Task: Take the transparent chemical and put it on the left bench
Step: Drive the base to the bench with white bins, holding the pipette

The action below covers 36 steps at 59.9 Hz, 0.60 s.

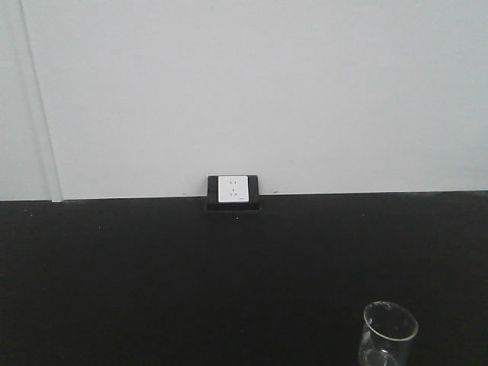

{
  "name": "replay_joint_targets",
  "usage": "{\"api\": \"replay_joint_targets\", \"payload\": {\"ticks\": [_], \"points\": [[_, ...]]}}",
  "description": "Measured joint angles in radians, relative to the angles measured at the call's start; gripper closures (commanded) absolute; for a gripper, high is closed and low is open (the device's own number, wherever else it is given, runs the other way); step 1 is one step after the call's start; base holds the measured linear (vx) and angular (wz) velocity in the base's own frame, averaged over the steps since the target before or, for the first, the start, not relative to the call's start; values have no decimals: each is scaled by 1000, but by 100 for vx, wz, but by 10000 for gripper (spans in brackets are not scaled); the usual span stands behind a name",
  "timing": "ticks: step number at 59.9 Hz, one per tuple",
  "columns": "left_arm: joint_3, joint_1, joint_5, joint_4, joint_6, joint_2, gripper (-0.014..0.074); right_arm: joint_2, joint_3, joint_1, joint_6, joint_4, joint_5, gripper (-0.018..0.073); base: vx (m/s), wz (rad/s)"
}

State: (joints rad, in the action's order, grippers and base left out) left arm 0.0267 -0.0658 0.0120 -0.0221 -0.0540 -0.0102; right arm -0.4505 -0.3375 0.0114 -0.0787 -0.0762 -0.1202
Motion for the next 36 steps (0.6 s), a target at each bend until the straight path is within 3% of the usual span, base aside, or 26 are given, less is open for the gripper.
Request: {"api": "replay_joint_targets", "payload": {"ticks": [16, 36], "points": [[0, 0, 0, 0, 0, 0, 600, 0, 0, 0, 0, 0, 0, 564, -26, -2], [0, 0, 0, 0, 0, 0, 600, 0, 0, 0, 0, 0, 0, 564, -34, 23]]}}
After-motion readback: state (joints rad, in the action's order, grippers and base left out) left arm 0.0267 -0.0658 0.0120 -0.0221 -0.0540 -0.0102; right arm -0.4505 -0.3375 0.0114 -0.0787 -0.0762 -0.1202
